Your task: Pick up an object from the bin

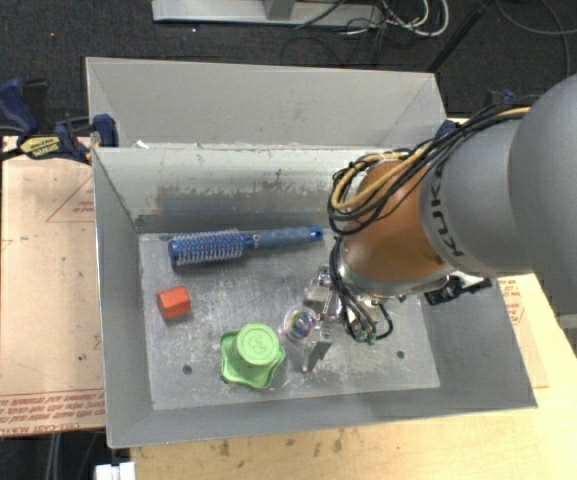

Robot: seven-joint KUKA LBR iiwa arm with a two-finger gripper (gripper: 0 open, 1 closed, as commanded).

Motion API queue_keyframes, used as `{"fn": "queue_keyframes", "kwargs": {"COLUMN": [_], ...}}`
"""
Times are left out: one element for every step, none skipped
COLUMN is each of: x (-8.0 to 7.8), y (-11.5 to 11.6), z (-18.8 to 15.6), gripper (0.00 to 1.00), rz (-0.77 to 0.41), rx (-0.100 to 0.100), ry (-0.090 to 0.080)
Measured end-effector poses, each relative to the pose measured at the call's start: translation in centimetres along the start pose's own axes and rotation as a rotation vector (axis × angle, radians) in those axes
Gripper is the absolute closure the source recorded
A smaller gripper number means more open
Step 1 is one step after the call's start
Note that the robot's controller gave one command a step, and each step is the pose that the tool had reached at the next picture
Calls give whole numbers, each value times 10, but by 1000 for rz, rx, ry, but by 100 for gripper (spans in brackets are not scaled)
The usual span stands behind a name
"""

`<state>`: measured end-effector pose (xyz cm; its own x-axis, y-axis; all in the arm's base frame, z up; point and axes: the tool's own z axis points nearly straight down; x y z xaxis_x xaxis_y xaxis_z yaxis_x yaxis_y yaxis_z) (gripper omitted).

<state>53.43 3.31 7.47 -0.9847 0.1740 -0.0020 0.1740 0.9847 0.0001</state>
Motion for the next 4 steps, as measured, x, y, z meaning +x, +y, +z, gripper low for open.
{"fn": "queue_keyframes", "kwargs": {"x": [1, 4, -8, -18], "y": [-5, 6, 1, -6], "z": [-26, -25, 0, -1], "gripper": [0, 0, 0, 0], "rz": [112, 188, 214, 497], "rx": [-2, -1, -5, -8], "ry": [-1, 1, 0, 3]}}
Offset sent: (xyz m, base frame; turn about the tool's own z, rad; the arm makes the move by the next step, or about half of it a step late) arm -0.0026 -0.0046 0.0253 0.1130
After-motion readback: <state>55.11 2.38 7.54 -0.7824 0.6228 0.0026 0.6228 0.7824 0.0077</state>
